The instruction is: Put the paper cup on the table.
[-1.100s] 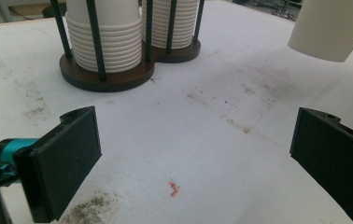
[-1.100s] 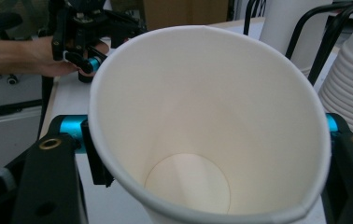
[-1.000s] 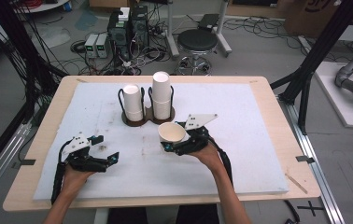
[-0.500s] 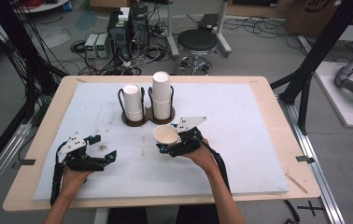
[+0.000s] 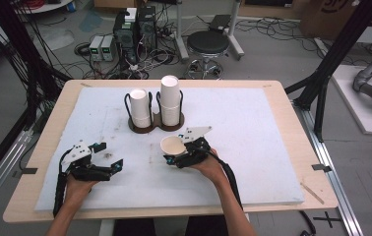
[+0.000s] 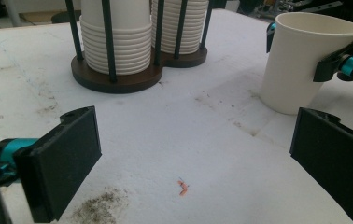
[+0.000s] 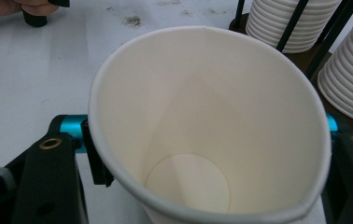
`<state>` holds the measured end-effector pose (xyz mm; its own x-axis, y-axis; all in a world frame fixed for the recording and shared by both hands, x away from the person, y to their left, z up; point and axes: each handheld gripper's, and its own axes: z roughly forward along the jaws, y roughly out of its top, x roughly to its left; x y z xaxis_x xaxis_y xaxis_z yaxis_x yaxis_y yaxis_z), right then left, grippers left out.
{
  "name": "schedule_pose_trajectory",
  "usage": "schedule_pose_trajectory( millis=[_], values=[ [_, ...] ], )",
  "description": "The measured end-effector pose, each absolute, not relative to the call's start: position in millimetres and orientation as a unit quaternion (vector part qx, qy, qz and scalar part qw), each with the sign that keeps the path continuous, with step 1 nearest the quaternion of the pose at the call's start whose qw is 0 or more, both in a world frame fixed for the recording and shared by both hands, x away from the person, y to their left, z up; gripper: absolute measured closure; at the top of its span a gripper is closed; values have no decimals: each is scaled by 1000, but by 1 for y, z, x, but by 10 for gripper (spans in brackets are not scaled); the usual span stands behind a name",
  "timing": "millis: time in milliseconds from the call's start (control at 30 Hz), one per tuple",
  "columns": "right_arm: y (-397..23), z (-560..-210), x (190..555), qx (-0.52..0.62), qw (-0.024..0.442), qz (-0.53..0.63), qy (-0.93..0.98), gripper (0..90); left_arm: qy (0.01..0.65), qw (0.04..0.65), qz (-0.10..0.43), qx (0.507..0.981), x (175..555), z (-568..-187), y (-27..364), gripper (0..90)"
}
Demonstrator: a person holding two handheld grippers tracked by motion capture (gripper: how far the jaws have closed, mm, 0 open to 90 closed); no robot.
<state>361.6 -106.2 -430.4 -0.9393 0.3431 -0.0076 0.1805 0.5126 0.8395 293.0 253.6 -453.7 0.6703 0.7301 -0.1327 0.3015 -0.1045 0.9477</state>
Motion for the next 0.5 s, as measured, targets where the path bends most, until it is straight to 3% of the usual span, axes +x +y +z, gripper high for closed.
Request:
schedule_pose_trajectory(
  millis=[200, 500],
  values=[
    [-107, -431, 362, 152, 85, 471, 865, 292, 358, 565, 190, 718, 293, -454, 254, 17],
    [-108, -431, 361, 150, 83, 466, 868, 212, 357, 566, 190, 719, 293, -454, 253, 17]
  ],
)
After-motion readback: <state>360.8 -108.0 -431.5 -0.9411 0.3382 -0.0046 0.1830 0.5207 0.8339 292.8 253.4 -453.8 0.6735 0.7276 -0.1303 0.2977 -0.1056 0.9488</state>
